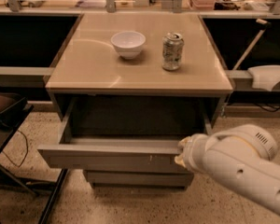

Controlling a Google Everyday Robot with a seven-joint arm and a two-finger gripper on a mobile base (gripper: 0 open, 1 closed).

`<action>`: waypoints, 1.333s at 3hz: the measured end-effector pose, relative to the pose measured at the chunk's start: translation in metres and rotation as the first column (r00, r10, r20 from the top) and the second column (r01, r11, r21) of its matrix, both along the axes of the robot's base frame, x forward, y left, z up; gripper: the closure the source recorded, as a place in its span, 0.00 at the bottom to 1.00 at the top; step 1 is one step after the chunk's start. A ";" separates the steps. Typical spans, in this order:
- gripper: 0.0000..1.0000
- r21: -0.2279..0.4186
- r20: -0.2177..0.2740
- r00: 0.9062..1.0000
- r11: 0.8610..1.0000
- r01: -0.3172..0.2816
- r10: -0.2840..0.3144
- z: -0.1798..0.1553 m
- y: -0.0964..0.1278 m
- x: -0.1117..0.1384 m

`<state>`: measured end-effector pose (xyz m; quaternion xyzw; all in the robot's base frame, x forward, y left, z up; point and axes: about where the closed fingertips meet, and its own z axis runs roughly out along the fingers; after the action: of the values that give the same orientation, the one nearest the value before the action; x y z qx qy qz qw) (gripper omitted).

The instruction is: Open top drawer

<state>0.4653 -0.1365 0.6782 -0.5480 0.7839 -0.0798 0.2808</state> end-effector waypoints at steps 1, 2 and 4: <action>1.00 0.000 0.000 1.000 1.000 0.000 0.000 0.002 0.000 -0.002; 1.00 -0.007 0.006 1.000 1.000 0.023 -0.023 0.002 -0.004 -0.020; 1.00 -0.014 0.010 0.999 0.999 0.044 -0.044 0.005 -0.008 -0.037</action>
Offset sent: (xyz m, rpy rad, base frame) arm -0.3156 -0.0351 -0.0112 -0.1076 -0.0923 -0.3568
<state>0.4280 -0.1442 0.6831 -0.5321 0.7939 -0.0942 0.2789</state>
